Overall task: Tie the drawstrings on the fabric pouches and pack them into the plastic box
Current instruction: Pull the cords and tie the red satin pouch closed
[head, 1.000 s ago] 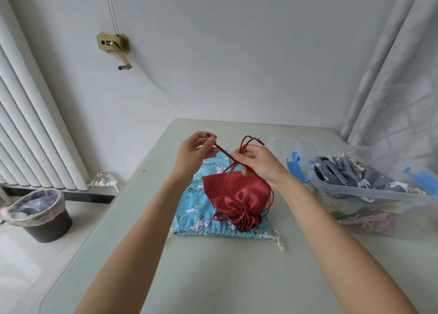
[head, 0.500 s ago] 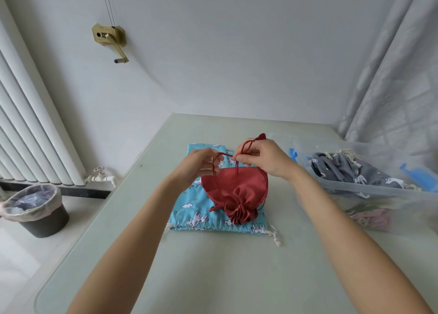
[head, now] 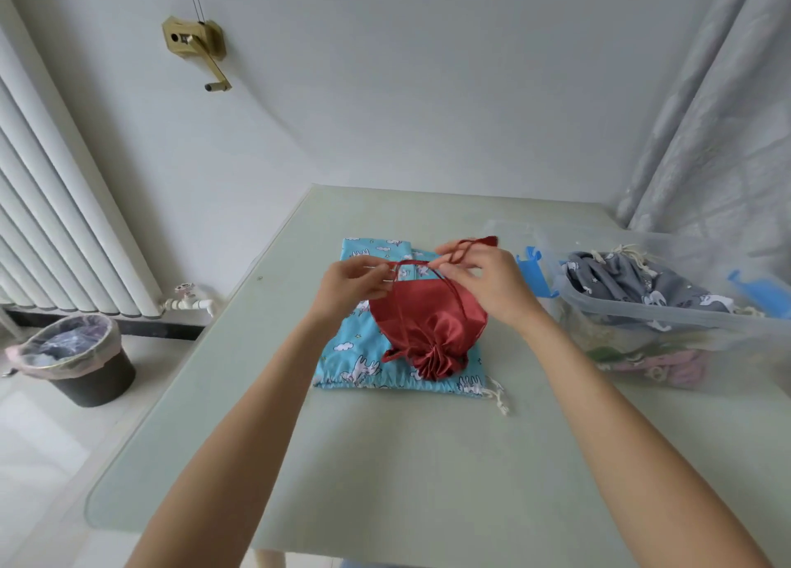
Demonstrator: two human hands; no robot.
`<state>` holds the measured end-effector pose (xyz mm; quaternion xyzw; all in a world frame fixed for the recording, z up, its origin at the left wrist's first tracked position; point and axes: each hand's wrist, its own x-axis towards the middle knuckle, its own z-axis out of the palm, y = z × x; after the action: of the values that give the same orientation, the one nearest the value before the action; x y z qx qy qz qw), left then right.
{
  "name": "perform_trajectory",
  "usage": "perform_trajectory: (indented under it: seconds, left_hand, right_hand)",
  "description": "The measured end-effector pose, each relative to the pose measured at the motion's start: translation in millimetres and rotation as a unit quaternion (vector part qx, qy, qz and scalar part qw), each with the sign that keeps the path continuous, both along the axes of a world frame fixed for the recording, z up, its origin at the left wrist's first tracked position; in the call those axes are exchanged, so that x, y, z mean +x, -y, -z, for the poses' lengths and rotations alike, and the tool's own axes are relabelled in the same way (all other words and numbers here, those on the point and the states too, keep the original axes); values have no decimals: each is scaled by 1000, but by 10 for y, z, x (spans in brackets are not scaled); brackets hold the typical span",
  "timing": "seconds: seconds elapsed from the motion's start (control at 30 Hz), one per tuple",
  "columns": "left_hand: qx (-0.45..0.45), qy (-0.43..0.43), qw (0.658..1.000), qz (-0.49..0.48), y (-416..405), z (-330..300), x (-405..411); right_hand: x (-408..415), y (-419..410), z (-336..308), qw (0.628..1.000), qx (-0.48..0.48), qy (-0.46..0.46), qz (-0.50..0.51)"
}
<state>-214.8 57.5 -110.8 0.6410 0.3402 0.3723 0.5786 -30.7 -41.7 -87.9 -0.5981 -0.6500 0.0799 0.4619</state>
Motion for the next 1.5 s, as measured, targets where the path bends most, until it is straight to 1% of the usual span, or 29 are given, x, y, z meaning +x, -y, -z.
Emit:
perform_trajectory:
  seconds: [0.03,0.07,0.13,0.17,0.27,0.33,0.4,0.47,0.5,0.53,0.57,0.6,0.63,0.67,0.73,0.77,0.8,0.83,0.87,0.9,0.93,1.0,1.07,1.17,1.27,1.33,1.43,1.5]
  left_hand:
    - [-9,-13,999,-37,-11,42,-65]
    - [-17,-36,997,-73,-8,102,-143]
    - [-27,-77,989,-126,6,193,-292]
    - [-25,-93,985,-142,12,233,-369]
    - [14,-148,974,-170,64,334,-612]
    - [53,-207,961,-174,88,371,-767]
    - [96,-306,933,-167,114,404,-921]
    - [154,-438,873,-149,118,439,-1034]
    - [185,-478,847,-142,138,440,-1055]
    - [219,-485,836,-138,174,444,-1041]
    - [254,-457,841,-136,212,437,-988]
    - [294,-408,855,-126,275,421,-899]
    - [332,-356,868,-98,357,392,-788]
    - [358,-319,876,-56,437,369,-664]
    - [385,-292,875,19,570,382,-433]
    - [389,-288,874,32,607,411,-344]
    - [386,-285,877,31,629,442,-283]
    - [381,-279,881,24,629,462,-235]
    - [375,-275,885,17,624,473,-205]
    - [370,-272,888,16,612,485,-189]
    - [366,-275,889,21,598,488,-170]
    - [361,-290,885,41,572,503,-157]
    - [363,-302,880,50,565,521,-143]
    - [381,-298,874,37,556,541,-135]
    - [351,-255,901,11,532,527,-164]
    - [332,-232,914,-3,501,526,-204]
    - [303,-189,934,-15,431,547,-294]
    - [294,-170,940,-9,410,539,-350]
  right_hand:
    - [22,85,80,999,1,2,32]
    - [38,178,207,998,-14,26,63]
    - [78,363,433,986,-71,95,118]
    - [103,442,512,979,-88,122,141]
    - [198,652,604,956,-91,189,205]
    - [272,753,605,933,-120,232,249]
    - [315,893,647,909,-162,252,291]
    - [328,1022,714,891,-205,274,299]
    - [320,1070,733,888,-225,277,291]
    - [309,1119,740,890,-241,266,282]
    - [297,1149,718,896,-255,240,271]
    - [281,1178,673,901,-275,206,264]
    - [254,1210,619,899,-296,182,266]
    - [221,1234,556,891,-310,183,278]
    - [143,1276,428,858,-296,260,329]
    - [88,1275,373,850,-259,293,354]
    - [23,1257,334,858,-209,300,362]
    - [-41,1206,311,883,-153,280,345]
    - [-104,1138,314,914,-114,238,308]
    - [-162,1056,343,942,-101,190,258]
    - [-215,972,383,958,-112,162,209]
    - [-290,832,523,961,-163,165,152]
    - [-299,755,640,959,-180,169,141]
    - [-245,702,671,972,-168,97,135]
    - [-152,687,626,981,-144,19,130]
    - [-87,685,581,983,-144,-38,106]
    - [27,675,559,984,-127,-62,111]
    - [76,653,561,983,-121,-62,120]
